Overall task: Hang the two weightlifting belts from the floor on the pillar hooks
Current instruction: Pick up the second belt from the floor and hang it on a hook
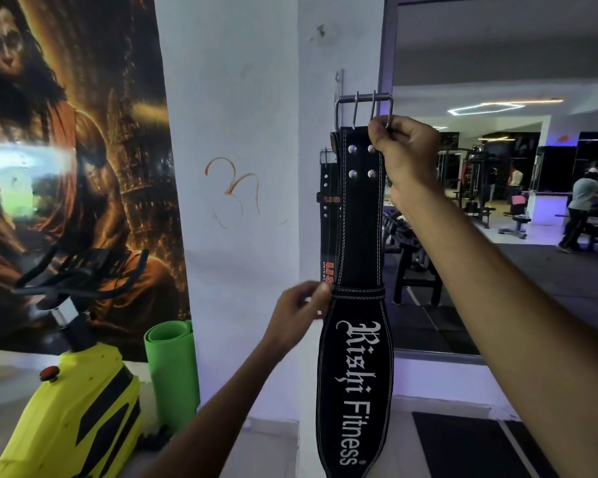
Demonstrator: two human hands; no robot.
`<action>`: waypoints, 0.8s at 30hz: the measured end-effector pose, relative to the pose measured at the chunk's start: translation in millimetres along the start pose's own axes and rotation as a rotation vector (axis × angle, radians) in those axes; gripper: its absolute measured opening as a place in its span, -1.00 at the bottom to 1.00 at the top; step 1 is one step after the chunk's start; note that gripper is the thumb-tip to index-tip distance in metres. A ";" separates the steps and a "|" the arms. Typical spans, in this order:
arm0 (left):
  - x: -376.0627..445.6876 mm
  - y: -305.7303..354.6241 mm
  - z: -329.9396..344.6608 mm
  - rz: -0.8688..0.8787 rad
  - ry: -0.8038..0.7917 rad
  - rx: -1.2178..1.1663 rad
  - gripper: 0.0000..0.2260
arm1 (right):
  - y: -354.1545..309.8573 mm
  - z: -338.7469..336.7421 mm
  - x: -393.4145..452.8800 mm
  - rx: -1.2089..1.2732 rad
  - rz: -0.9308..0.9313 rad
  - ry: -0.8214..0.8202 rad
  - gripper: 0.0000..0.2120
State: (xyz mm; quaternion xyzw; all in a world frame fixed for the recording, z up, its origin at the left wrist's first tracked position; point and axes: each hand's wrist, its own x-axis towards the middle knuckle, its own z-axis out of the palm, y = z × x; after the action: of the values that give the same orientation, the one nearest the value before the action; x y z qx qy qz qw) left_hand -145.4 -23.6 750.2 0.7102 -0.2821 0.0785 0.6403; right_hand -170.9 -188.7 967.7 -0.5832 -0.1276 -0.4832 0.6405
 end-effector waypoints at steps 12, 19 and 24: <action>92.2 165.6 -9.8 0.560 0.381 0.166 -0.84 | 1.1 0.5 -28.0 -0.113 -0.104 -0.023 -0.77; 103.4 162.9 -6.4 0.375 0.208 -0.025 -0.86 | 13.4 -7.5 -23.8 -0.156 -0.063 -0.093 -0.78; 103.0 150.8 8.9 0.458 0.197 0.028 -0.83 | 20.8 -21.6 -23.7 -0.118 -0.040 -0.144 -0.83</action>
State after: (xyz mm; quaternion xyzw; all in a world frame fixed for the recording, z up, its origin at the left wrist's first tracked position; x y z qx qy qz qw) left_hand -137.8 -66.1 927.8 0.6253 -0.3708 0.2945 0.6203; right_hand -175.4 -199.4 931.3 -0.6505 -0.1561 -0.4592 0.5844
